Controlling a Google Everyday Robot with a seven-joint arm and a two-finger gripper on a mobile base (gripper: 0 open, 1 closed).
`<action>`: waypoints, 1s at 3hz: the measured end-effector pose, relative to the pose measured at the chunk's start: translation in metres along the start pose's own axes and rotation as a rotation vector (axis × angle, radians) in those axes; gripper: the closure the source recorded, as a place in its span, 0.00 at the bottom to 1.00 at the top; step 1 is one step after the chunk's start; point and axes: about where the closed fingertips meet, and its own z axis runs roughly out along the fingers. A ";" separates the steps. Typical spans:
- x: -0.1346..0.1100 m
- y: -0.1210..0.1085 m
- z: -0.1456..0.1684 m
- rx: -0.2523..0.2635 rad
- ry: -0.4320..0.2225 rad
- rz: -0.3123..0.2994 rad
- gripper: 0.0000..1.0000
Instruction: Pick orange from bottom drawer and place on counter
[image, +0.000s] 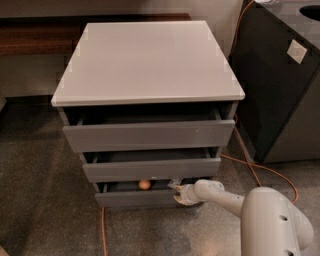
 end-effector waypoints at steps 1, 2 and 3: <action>0.000 0.000 0.000 0.000 0.000 0.000 1.00; -0.007 0.014 -0.011 -0.008 -0.002 -0.001 1.00; -0.009 0.016 -0.015 -0.009 -0.002 -0.001 1.00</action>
Offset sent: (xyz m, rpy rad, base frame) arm -0.3103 0.0315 0.1435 -0.0035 0.1007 0.0723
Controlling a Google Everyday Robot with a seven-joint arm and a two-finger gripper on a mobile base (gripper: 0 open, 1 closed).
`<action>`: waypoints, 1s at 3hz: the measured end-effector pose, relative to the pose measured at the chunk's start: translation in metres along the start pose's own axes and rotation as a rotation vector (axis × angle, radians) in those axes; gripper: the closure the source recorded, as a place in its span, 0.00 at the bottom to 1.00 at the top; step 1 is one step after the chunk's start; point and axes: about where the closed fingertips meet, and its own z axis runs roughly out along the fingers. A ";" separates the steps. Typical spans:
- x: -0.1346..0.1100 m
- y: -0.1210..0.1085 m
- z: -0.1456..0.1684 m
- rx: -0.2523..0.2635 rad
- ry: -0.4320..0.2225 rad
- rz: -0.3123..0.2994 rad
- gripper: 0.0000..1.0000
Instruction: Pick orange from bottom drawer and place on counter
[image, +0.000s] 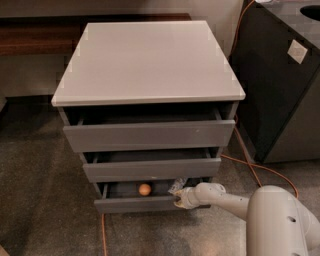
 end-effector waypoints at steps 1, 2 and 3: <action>0.000 0.000 0.000 0.000 0.000 0.000 1.00; -0.008 0.017 -0.012 -0.010 -0.001 0.000 1.00; -0.008 0.018 -0.013 -0.010 -0.001 -0.001 1.00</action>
Offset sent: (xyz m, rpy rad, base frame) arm -0.3410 0.0355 0.1377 -0.0121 0.1204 0.0675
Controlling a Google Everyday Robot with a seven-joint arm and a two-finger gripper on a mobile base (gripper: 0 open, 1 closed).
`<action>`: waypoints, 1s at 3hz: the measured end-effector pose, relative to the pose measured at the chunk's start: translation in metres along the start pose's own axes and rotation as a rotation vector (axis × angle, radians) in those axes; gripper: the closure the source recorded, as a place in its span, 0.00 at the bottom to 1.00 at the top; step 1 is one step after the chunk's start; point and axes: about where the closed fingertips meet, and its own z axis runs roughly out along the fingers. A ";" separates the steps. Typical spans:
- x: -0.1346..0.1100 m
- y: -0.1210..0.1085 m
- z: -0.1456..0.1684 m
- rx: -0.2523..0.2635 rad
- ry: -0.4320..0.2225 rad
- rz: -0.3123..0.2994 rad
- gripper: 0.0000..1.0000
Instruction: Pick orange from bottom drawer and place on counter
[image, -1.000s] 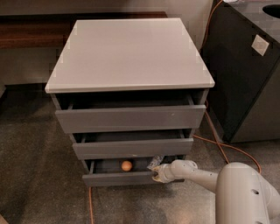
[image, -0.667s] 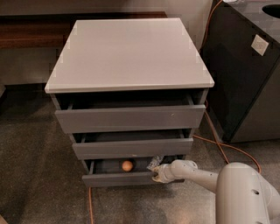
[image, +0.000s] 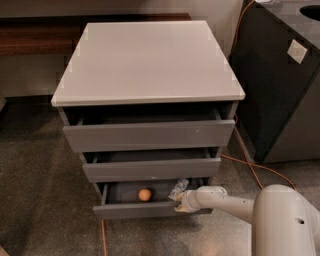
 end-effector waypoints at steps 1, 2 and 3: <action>-0.008 0.018 -0.013 -0.002 -0.001 -0.003 1.00; -0.008 0.018 -0.013 -0.002 -0.001 -0.003 1.00; -0.014 0.036 -0.026 -0.004 -0.001 -0.004 1.00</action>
Offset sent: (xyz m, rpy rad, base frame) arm -0.3628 0.0326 0.1368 -0.0155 -0.0047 0.0309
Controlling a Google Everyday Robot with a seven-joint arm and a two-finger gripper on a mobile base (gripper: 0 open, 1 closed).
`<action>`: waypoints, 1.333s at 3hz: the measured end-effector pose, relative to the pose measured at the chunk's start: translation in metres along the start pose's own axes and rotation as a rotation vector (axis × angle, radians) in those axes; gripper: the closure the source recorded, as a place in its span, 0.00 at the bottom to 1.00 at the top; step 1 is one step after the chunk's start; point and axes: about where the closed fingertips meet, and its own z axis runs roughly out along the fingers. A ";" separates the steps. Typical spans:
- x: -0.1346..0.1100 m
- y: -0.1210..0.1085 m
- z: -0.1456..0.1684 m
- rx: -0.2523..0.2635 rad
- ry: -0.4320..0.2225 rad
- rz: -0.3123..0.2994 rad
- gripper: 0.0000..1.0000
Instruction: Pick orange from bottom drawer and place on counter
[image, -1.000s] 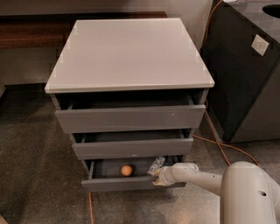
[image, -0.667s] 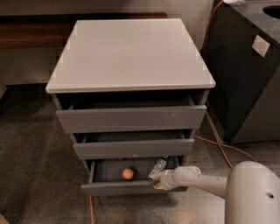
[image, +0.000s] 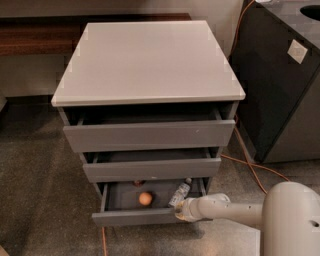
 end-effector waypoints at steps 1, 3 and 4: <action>-0.013 0.050 -0.039 -0.008 -0.001 -0.001 1.00; -0.028 0.092 -0.140 0.068 0.010 0.011 1.00; -0.068 0.135 -0.175 0.026 -0.011 0.003 1.00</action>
Offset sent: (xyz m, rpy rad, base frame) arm -0.3537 0.0208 0.1301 -0.0319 0.0161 -0.0110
